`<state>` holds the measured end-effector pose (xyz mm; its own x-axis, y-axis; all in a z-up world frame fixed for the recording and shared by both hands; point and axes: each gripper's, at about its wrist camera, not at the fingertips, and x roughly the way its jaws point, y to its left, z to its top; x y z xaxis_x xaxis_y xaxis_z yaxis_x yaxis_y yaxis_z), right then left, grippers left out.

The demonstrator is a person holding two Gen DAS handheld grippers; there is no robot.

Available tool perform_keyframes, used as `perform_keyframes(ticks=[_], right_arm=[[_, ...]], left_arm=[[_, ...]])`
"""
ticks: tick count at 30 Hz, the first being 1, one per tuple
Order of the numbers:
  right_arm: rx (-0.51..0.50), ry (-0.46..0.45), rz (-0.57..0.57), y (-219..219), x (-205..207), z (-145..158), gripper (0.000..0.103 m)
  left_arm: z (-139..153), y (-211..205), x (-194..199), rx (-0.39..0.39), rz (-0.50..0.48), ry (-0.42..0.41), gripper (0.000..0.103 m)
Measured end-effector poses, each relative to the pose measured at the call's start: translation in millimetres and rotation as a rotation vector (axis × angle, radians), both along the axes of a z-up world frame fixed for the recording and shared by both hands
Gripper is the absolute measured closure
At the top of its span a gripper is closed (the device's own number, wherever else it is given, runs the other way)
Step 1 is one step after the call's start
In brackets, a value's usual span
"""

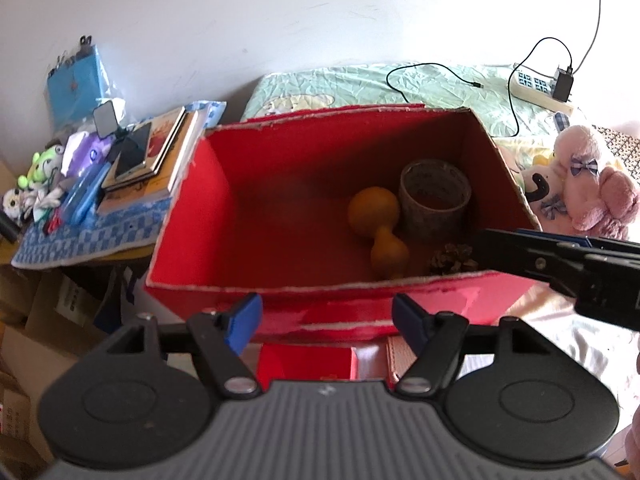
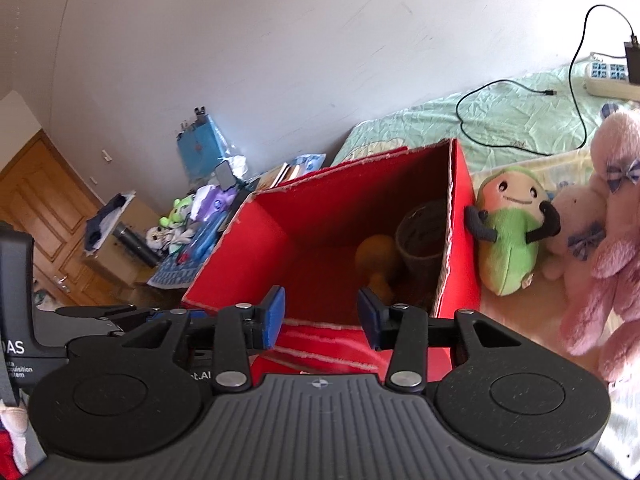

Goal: Organize objects
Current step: 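Withdraw the right gripper from the box toward the red-and-white figurine, then grasp the figurine with the beige cord loop using the right gripper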

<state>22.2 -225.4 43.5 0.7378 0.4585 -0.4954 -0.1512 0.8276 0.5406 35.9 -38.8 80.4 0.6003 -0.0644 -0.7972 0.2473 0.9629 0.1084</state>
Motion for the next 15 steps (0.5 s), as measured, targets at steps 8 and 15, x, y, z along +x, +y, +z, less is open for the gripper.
perform_keyframes(ticks=[8, 15], right_arm=[[0.026, 0.053, 0.063, 2.4, -7.6, -19.5, 0.06], [0.041, 0.159, 0.09, 0.8, -12.8, -49.1, 0.06]], left_arm=[[-14.4, 2.6, -20.6, -0.043, -0.06, 0.025, 0.029], [-31.9, -5.3, -36.1, -0.117, -0.148, 0.087, 0.034]])
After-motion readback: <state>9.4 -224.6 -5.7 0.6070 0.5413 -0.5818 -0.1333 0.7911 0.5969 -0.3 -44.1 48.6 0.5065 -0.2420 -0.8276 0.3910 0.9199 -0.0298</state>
